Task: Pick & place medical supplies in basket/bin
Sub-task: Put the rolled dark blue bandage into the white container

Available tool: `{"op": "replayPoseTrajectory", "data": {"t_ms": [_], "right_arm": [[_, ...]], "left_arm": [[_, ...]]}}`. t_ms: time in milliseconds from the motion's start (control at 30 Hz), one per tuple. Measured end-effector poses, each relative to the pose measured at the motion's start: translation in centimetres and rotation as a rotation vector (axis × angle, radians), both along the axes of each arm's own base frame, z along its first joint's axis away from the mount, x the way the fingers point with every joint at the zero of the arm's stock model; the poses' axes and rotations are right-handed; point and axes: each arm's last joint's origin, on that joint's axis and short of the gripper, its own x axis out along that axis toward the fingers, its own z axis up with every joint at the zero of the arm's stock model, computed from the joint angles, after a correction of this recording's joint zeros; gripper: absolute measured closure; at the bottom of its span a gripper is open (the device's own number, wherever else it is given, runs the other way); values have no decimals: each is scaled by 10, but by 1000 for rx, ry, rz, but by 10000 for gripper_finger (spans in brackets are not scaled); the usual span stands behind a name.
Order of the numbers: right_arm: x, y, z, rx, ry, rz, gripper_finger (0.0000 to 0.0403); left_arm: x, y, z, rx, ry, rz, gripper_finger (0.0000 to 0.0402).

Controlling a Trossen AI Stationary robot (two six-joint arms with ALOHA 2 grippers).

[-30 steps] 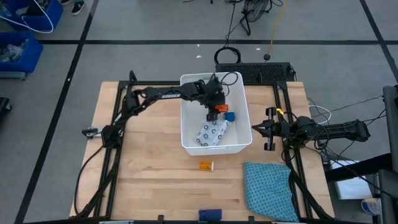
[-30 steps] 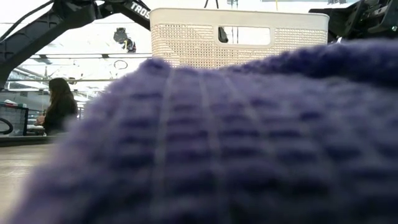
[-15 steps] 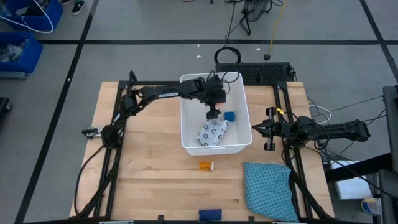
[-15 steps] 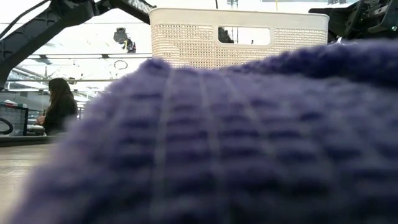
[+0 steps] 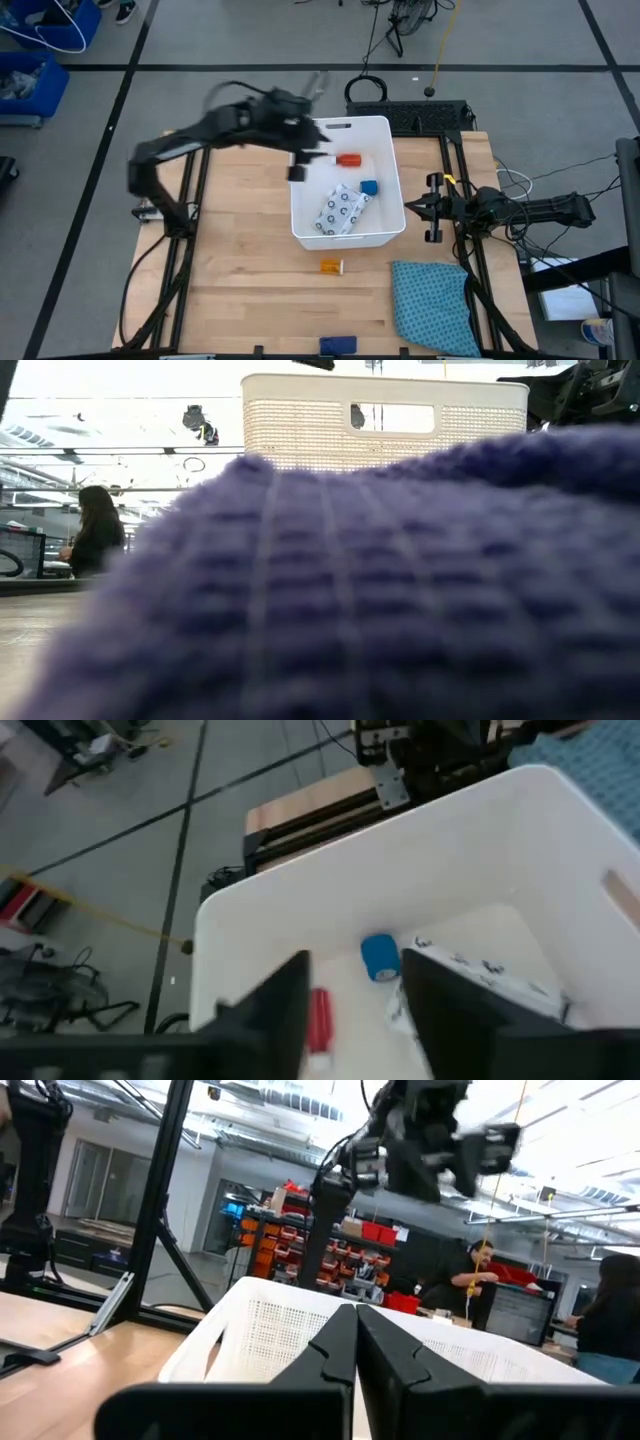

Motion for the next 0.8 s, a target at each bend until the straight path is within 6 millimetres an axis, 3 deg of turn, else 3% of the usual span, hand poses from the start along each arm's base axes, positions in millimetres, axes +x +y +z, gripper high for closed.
{"op": "replayPoseTrajectory", "data": {"t_ms": [67, 200, 300, 500, 800], "right_arm": [[0, 0, 0, 11, 4, 4, 403], [0, 0, -1, 15, 12, 5, 403], [1, 0, -2, 17, 19, 6, 403], [1, 0, -2, 17, 23, 6, 403], [1, 0, -2, 17, 23, 6, 403]], "left_arm": [[-27, -3, 10, -19, -14, 16, 297], [-73, -12, 9, -79, -41, -3, 387], [-100, -18, -8, -112, -58, 2, 387], [-136, -28, -63, -182, -190, 45, 397], [-164, -34, -158, -243, -439, 89, 397]]}}
